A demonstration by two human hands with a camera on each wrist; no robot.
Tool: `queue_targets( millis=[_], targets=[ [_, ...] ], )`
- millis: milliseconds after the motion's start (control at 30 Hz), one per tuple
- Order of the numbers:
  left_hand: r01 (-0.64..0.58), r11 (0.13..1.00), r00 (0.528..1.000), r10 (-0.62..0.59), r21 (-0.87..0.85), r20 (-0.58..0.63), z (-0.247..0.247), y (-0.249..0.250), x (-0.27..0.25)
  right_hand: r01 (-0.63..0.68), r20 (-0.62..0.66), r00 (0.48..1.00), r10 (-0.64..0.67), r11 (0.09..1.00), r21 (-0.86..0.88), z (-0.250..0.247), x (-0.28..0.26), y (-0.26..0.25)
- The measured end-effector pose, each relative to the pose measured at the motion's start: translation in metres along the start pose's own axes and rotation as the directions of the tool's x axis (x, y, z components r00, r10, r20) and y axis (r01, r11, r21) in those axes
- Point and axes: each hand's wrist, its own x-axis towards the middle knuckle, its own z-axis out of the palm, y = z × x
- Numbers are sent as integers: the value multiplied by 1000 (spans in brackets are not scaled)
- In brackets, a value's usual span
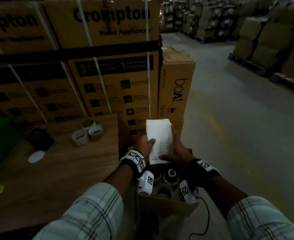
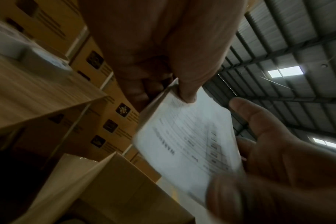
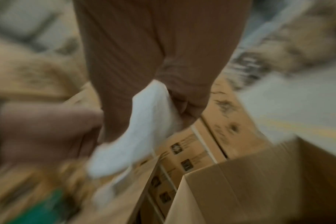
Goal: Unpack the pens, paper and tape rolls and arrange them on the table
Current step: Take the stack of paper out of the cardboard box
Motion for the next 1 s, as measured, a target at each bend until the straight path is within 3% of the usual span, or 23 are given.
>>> queue_targets(
  millis=[100,233,467,567,633,733,1000],
  targets=[
    [14,1000,997,-13,11,-80,-21,-4,-17,105,192,980,-45,944,-313,14,-12,-20],
    [39,999,993,-42,-31,-108,-39,-16,-36,170,207,974,-90,897,-407,35,-19,-33],
    [72,993,986,-85,-93,-145,-60,-47,-60,181,210,971,-113,920,-347,61,-13,-63],
    [85,991,973,-105,-103,-207,-75,-56,-73,181,269,958,-99,937,-299,78,-10,-74],
    [103,990,961,-125,-101,-247,-87,-70,-78,168,290,950,-119,974,-150,94,-8,-83],
    [111,986,951,-141,-123,-276,-106,-93,-84,47,245,967,-65,996,81,116,1,-98],
    [177,977,954,-201,-119,-224,-179,-168,-110,-74,263,962,72,997,-2,202,26,-145]
  ],
)
